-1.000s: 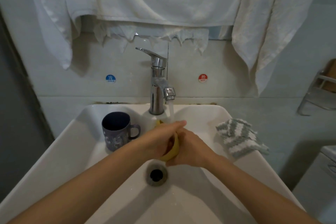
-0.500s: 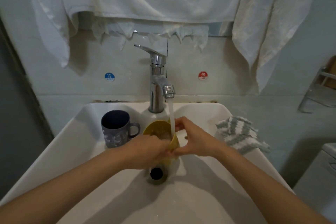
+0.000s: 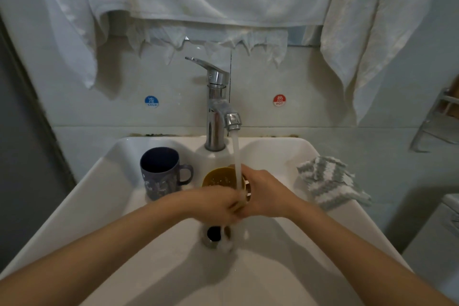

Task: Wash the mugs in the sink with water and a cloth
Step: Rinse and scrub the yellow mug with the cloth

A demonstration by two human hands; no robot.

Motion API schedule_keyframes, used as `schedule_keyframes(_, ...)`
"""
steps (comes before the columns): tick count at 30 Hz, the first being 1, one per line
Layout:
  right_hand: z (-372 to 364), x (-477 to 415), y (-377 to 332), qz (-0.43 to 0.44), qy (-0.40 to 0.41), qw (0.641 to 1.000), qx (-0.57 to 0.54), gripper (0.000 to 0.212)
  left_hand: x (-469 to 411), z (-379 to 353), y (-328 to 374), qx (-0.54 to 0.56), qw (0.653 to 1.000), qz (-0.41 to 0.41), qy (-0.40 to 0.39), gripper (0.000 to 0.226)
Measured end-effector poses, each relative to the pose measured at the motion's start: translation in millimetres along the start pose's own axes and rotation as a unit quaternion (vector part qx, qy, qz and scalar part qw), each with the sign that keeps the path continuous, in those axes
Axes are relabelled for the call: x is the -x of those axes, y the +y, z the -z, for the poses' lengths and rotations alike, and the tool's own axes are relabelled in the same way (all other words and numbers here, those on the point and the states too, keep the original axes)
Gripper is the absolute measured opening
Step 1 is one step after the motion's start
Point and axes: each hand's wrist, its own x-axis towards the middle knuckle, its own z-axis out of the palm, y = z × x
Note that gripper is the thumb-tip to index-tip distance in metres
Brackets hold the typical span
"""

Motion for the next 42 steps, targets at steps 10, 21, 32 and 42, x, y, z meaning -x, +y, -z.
schedule_keyframes(10, 1, 1, 1, -0.059, -0.008, 0.998, 0.035, 0.072, -42, -20, 27, 0.111, 0.968, 0.179, 0.138, 0.027)
schedule_keyframes(21, -8, -1, -12, -0.096, -0.025, 0.991, 0.085, 0.081, -8, 12, 11, 0.336, 0.932, 0.089, 0.098, 0.020)
schedule_keyframes(32, 10, 3, -6, -0.090, -0.078, 0.992, 0.045, 0.043, -7, 3, -1, 0.154, 0.988, 0.003, 0.024, 0.041)
schedule_keyframes(42, 15, 1, -3, -0.080, -0.057, 0.995, -0.021, 0.069, -10, -19, -44, 0.338, 0.827, 0.092, 0.441, 0.019)
